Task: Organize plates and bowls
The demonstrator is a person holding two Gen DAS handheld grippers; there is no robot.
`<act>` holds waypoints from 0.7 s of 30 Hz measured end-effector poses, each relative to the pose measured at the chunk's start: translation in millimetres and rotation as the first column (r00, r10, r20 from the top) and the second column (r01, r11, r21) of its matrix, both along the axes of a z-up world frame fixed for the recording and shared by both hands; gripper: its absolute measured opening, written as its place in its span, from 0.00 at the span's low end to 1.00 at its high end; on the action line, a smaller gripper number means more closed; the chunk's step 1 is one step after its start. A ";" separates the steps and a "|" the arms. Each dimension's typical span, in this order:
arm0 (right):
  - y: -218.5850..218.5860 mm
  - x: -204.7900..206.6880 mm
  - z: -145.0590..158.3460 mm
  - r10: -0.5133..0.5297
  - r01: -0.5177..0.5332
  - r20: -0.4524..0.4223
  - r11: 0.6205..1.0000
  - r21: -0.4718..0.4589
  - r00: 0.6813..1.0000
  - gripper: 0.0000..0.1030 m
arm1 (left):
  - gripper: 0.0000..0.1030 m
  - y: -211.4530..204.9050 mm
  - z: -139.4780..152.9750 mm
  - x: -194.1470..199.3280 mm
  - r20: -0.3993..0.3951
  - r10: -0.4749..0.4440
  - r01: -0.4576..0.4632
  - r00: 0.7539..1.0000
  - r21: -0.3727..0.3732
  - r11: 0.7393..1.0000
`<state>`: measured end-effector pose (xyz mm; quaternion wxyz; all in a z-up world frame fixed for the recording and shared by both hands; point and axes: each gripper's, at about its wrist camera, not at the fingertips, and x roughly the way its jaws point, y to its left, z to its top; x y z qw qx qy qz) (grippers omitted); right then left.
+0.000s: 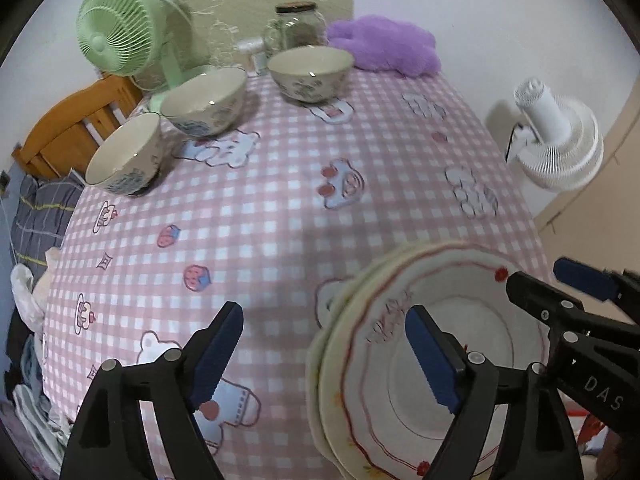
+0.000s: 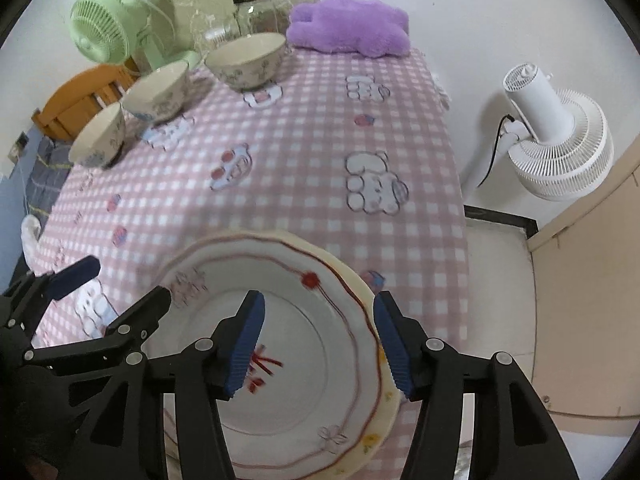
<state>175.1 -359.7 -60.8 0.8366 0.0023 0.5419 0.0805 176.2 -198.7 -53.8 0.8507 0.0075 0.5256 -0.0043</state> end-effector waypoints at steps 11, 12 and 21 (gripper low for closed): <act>66.1 8.8 20.5 -0.106 0.107 0.073 0.994 -0.007 0.992 0.58 | 0.82 69.6 20.3 13.5 0.072 -0.033 0.037 0.997 -0.043 0.998; 74.4 8.8 23.0 -0.114 0.115 0.084 0.993 -0.010 0.990 0.58 | 0.82 79.7 22.3 14.7 0.074 -0.038 0.041 0.997 -0.045 0.998; 150.3 11.7 27.6 -0.149 0.151 0.098 0.988 -0.019 0.984 0.58 | 0.82 157.8 32.4 29.7 0.119 -0.033 0.041 0.992 -0.068 0.997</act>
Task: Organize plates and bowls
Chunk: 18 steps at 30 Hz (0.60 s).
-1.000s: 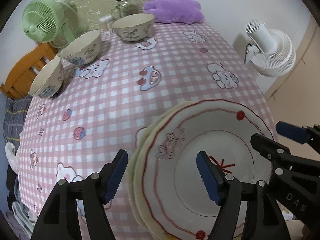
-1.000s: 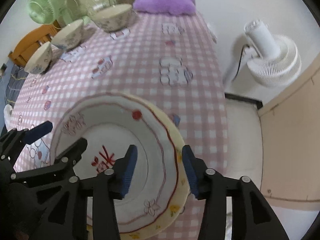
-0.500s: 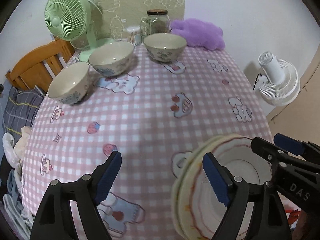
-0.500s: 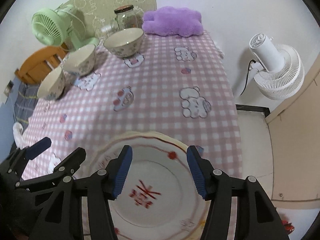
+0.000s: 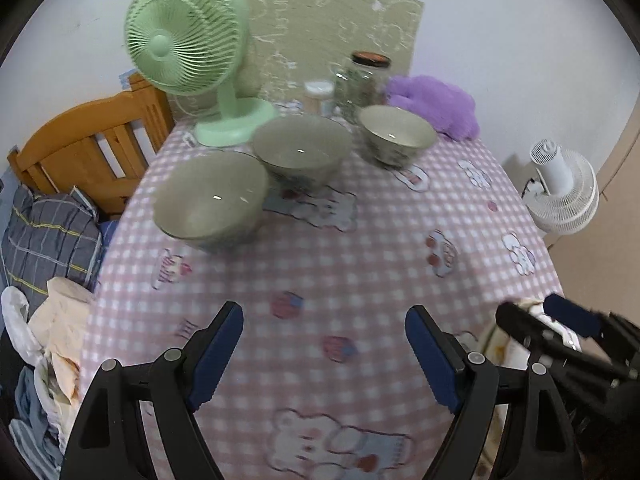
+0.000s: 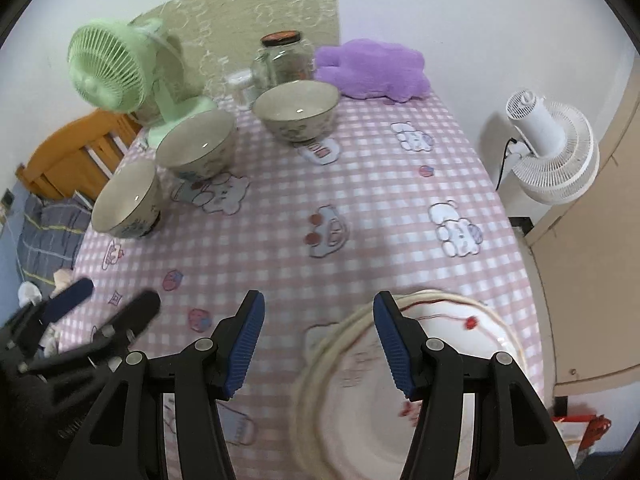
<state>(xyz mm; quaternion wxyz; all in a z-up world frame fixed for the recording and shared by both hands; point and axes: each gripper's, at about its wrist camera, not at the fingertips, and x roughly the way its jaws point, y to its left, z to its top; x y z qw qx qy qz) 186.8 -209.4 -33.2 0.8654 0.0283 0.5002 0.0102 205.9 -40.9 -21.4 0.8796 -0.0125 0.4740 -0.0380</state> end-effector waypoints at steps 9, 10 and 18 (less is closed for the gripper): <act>67.9 15.8 9.3 -0.008 0.008 0.030 1.000 0.014 1.000 0.64 | 0.82 64.8 10.0 21.1 0.032 -0.005 0.003 0.999 0.060 0.998; 74.7 20.6 10.2 0.000 -0.001 0.030 1.000 0.019 1.000 0.64 | 0.82 70.9 10.3 25.5 0.029 -0.001 0.000 1.000 0.058 0.998; 125.6 71.8 10.2 0.059 -0.060 0.051 0.998 0.022 0.997 0.64 | 0.80 114.5 2.5 71.7 0.037 0.069 -0.071 0.997 0.066 0.995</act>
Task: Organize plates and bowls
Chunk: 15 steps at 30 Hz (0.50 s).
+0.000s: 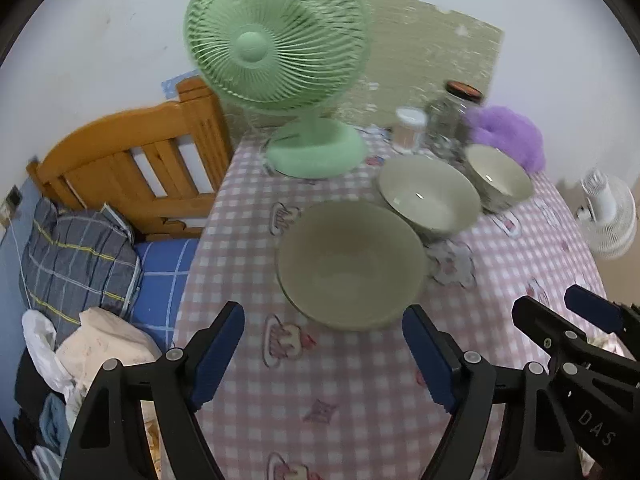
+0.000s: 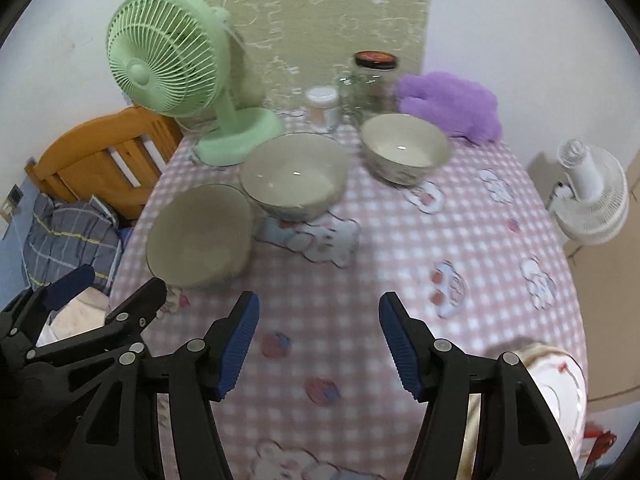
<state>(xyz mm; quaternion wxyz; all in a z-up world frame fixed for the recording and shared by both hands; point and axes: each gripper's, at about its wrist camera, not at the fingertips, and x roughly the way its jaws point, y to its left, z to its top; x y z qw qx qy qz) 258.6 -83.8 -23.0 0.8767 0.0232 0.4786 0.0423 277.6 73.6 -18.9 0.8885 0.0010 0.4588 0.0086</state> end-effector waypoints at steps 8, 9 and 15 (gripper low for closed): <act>26.9 56.0 -18.2 -0.036 0.036 0.021 0.999 0.040 0.999 0.64 | 0.73 24.2 -20.2 48.2 0.011 0.026 -0.026 1.000 0.003 1.000; 29.5 61.1 -21.1 -0.035 0.035 0.017 0.998 0.044 0.999 0.64 | 0.72 25.2 -24.3 52.2 0.009 0.020 -0.020 1.000 0.009 1.000; 43.6 83.0 -40.1 -0.041 0.041 -0.009 0.998 0.040 0.999 0.63 | 0.54 29.8 -47.5 70.5 -0.035 -0.009 0.009 0.999 0.001 1.000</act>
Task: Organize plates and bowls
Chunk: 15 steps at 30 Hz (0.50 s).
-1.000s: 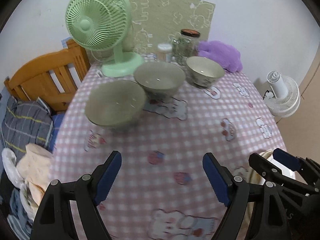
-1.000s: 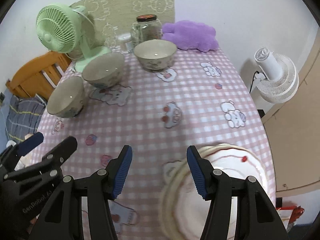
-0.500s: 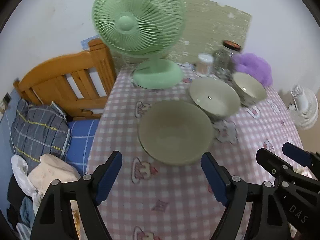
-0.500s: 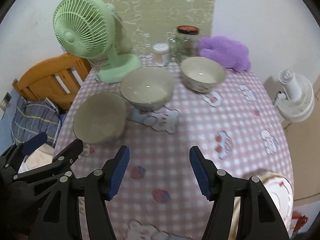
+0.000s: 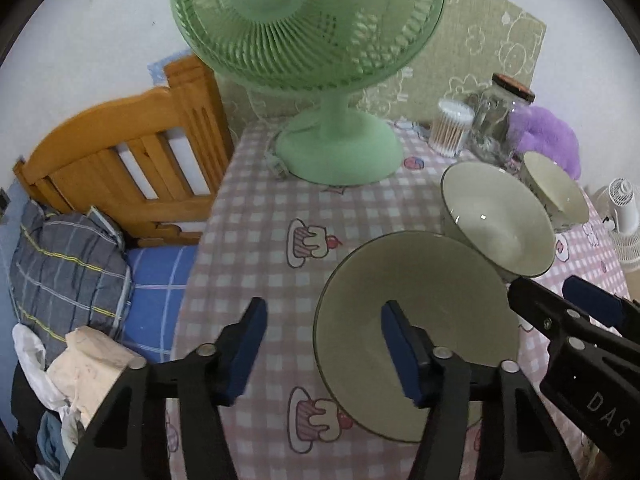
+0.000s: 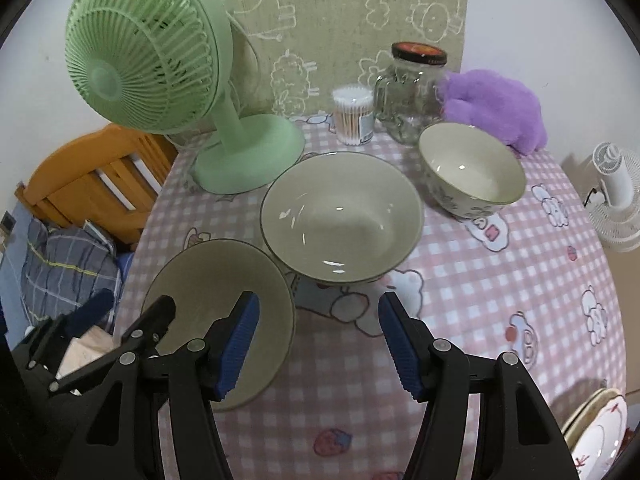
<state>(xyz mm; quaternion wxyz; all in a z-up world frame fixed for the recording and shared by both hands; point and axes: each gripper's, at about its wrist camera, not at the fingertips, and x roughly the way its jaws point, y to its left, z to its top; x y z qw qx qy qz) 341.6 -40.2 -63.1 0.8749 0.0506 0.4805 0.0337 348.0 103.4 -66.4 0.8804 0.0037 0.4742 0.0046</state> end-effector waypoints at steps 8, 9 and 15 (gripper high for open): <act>18.9 15.0 -19.7 0.019 -0.020 -0.035 0.999 -0.037 0.999 0.25 | 0.32 0.8 -13.8 11.8 -0.036 -0.034 0.034 0.999 -0.008 0.999; 20.7 15.7 -20.8 0.021 -0.022 -0.033 0.999 -0.039 0.999 0.24 | 0.31 0.3 -15.7 13.4 -0.043 -0.044 0.043 0.998 -0.009 0.999; 26.9 19.0 -26.3 0.013 -0.015 -0.039 0.999 -0.052 0.999 0.14 | 0.14 -2.3 -22.9 16.2 -0.066 -0.084 0.084 0.994 -0.003 0.997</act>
